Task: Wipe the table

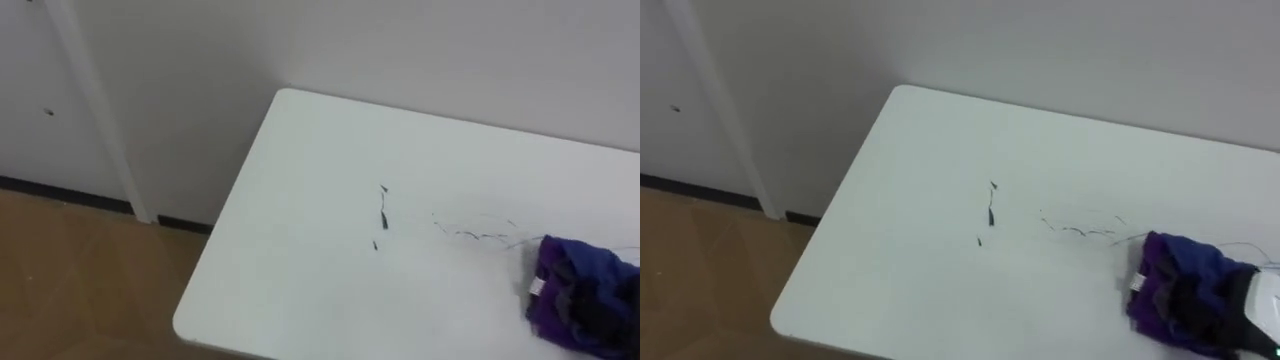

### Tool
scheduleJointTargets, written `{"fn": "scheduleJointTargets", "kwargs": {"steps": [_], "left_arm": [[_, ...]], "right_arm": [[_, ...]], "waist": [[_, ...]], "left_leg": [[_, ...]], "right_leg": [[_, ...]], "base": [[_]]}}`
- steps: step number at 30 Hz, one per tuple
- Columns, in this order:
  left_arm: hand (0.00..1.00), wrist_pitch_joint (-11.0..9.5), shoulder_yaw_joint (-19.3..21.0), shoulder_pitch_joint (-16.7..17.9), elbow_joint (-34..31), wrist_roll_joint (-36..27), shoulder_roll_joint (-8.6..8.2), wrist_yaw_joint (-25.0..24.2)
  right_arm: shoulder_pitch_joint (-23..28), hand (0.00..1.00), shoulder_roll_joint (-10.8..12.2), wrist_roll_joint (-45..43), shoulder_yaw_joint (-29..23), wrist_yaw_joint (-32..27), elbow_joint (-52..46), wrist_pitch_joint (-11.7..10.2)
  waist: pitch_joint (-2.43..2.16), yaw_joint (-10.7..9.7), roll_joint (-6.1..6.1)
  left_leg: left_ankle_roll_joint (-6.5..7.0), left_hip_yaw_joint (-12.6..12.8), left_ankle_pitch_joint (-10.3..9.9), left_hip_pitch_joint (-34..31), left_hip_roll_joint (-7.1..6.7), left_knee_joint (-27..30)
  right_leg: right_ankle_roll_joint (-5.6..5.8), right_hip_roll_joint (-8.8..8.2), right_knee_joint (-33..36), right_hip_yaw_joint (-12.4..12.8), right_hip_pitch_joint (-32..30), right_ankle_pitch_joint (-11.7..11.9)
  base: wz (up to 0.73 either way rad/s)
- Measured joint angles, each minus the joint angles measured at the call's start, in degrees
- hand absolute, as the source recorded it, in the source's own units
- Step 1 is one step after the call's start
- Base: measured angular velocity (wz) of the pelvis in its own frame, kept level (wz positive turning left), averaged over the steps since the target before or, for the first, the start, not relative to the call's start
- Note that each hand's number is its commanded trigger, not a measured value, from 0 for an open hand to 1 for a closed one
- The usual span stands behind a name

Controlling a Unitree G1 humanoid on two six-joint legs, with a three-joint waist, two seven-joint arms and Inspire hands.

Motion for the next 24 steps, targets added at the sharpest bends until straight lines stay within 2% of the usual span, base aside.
{"fn": "scheduleJointTargets", "kwargs": {"steps": [2,4,6,7,8,10,13,14,15,17,19,20,21,23,24], "left_arm": [[0.00,-0.01,-1.89,-0.10,0.36,-1.26,0.06,0.25],[0.00,0.11,-4.61,-0.72,2.22,-1.30,-0.06,0.37],[0.00,0.25,-6.31,-1.77,3.31,-1.29,-0.24,0.35],[0.00,0.60,-7.36,-2.64,3.67,-1.35,-0.33,0.30],[0.00,0.79,-7.96,-2.83,3.67,-1.30,-0.29,0.30],[0.00,1.12,-9.52,-3.22,3.55,-1.28,-0.16,0.32],[0.00,1.98,-10.50,-2.90,2.19,-1.27,-0.19,0.23],[0.00,2.23,-10.49,-2.64,2.19,-1.32,-0.12,0.23],[0.00,2.51,-10.31,-1.43,2.14,-1.81,0.10,0.24],[0.00,3.36,-10.32,1.01,1.80,-1.99,0.58,0.21],[0.00,3.53,-9.60,2.85,1.69,-1.82,0.67,-0.10],[0.00,3.52,-9.47,2.89,1.69,-1.81,0.66,-0.25],[0.00,3.39,-8.90,2.89,1.69,-1.77,0.61,-0.38],[0.00,3.23,-8.02,2.75,1.67,-1.71,0.58,-0.44],[0.00,3.03,-6.78,2.14,1.64,-1.11,0.53,-0.60]], "right_arm": [[-0.98,1.00,-0.10,0.00,1.75,0.85,-0.69,2.41],[-2.80,1.00,-0.07,-0.60,5.29,3.83,-4.41,7.38],[-4.38,1.00,0.05,-4.18,8.52,6.69,-7.57,10.82],[-5.96,1.00,0.25,-6.80,11.37,9.18,-9.99,12.49],[-6.99,1.00,0.48,-7.98,13.45,10.57,-11.46,13.22],[-10.82,1.00,2.09,-13.40,20.50,15.28,-17.00,14.43],[-14.74,1.00,2.94,-15.90,25.59,18.93,-19.41,13.75],[-15.06,1.00,2.93,-15.77,25.85,19.35,-19.42,13.69],[-15.40,1.00,2.90,-15.60,26.13,19.60,-19.58,13.66],[-14.82,1.00,2.38,-15.07,26.14,19.17,-19.69,13.38],[-10.90,1.00,1.65,-12.36,24.56,16.25,-19.68,10.92],[-9.81,1.00,1.64,-11.74,23.82,15.30,-19.65,10.30],[-8.38,1.00,1.64,-10.96,22.57,13.52,-19.16,8.77],[-6.80,1.00,1.69,-10.66,20.04,10.91,-17.36,6.54],[-5.03,1.00,1.68,-10.75,17.67,9.06,-16.97,5.64]], "waist": [[0.03,0.34,0.00],[0.53,1.89,0.52],[0.62,2.58,0.59],[0.91,3.55,0.80],[1.05,3.72,0.82],[2.10,5.35,0.88],[2.27,7.48,0.71],[2.26,8.18,0.60],[2.16,8.97,0.47],[1.92,9.03,-0.04],[1.62,7.34,-0.26],[1.61,7.10,-0.24],[1.57,6.50,-0.08],[1.29,5.40,0.53],[1.17,4.30,0.59]], "left_leg": [[-0.02,0.12,0.02,0.08,0.00,0.09],[-0.20,1.76,-0.08,0.82,0.59,-0.04],[-0.33,2.54,-0.02,0.58,0.84,-0.25],[-0.69,2.83,-0.11,0.49,1.11,-0.27],[-0.80,2.97,-0.04,0.39,1.24,-0.28],[-1.24,3.65,0.24,0.20,1.73,-0.37],[-1.17,2.81,0.71,-1.35,1.55,-0.62],[-1.08,2.68,0.80,-1.40,1.45,-0.78],[-0.96,2.68,1.12,-1.18,1.36,-1.24],[-0.90,2.02,1.14,-1.31,1.14,-1.34],[-0.88,0.87,1.14,-1.07,1.05,-1.23],[-0.88,0.87,1.14,-0.91,1.00,-1.17],[-0.86,0.87,1.12,-0.48,0.94,-1.25],[-0.51,1.02,0.89,0.03,0.85,-1.25],[-0.45,1.18,0.86,0.05,0.48,-1.28]], "right_leg": [[-0.08,-0.01,0.11,0.13,-0.02,0.06],[-0.36,0.37,0.85,1.86,-0.45,0.29],[-0.67,0.47,1.09,2.17,-1.23,0.50],[-0.91,0.74,1.11,2.82,-1.65,0.74],[-1.03,0.92,1.13,3.18,-1.91,0.84],[-1.43,1.42,1.05,3.69,-2.43,1.03],[-1.43,1.38,0.71,3.22,-3.71,0.90],[-1.34,1.31,0.69,3.21,-4.03,0.77],[-1.24,1.19,0.57,3.19,-4.16,0.69],[-1.18,1.15,-0.27,2.74,-3.61,0.68],[-1.17,0.98,-0.18,1.26,-2.65,0.69],[-1.17,0.94,-0.22,1.14,-2.25,0.69],[-1.15,0.89,-0.30,0.91,-1.50,0.68],[-0.94,0.74,-0.28,0.87,-0.67,0.54],[-0.41,0.26,-0.30,0.32,-0.19,0.22]], "base": [[-0.09],[-0.38],[-0.31],[-0.26],[-0.25],[-0.10],[0.14],[0.23],[0.17],[0.20],[0.47],[0.46],[0.31],[0.28],[0.32]]}}
